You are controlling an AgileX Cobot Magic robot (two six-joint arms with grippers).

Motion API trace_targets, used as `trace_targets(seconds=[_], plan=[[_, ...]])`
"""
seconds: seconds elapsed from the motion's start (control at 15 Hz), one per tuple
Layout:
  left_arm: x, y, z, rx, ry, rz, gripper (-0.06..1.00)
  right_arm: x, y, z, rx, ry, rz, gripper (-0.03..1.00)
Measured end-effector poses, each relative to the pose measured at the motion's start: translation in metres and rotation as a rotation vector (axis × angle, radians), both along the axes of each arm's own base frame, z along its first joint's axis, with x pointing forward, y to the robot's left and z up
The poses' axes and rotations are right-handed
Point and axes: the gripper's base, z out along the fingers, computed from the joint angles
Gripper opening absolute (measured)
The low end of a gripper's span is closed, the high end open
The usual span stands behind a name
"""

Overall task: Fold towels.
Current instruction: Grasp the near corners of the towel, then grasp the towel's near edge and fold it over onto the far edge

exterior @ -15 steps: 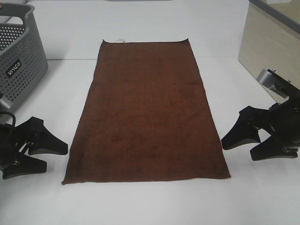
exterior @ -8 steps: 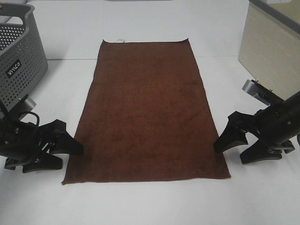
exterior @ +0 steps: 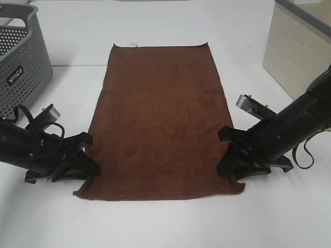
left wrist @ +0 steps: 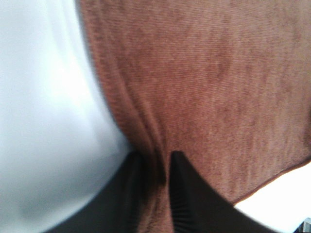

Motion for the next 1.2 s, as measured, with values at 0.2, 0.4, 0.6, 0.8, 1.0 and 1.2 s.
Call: trace_targets(seconds=[0.2, 0.4, 0.6, 0.8, 1.0, 1.2], plan=[[0.000, 0.000, 0.000, 0.003, -0.001, -0.003, 0.00, 0.000, -0.003, -0.002, -0.030, 0.013, -0.034, 0.04], [-0.002, 0.000, 0.005, 0.009, -0.002, -0.021, 0.00, -0.001, -0.003, 0.002, -0.037, 0.008, -0.013, 0.00], [-0.019, 0.005, 0.028, 0.040, -0.029, -0.050, 0.00, -0.017, -0.005, 0.025, -0.031, -0.009, -0.023, 0.00], [-0.049, 0.010, 0.033, 0.041, 0.000, -0.041, 0.00, -0.048, -0.009, 0.029, -0.024, 0.033, -0.026, 0.00], [-0.084, 0.016, 0.030, 0.045, 0.056, -0.041, 0.00, -0.083, 0.000, 0.024, -0.029, 0.072, 0.000, 0.00], [-0.107, 0.020, 0.026, 0.048, 0.094, -0.051, 0.00, -0.100, 0.016, 0.020, -0.057, 0.074, 0.056, 0.00]])
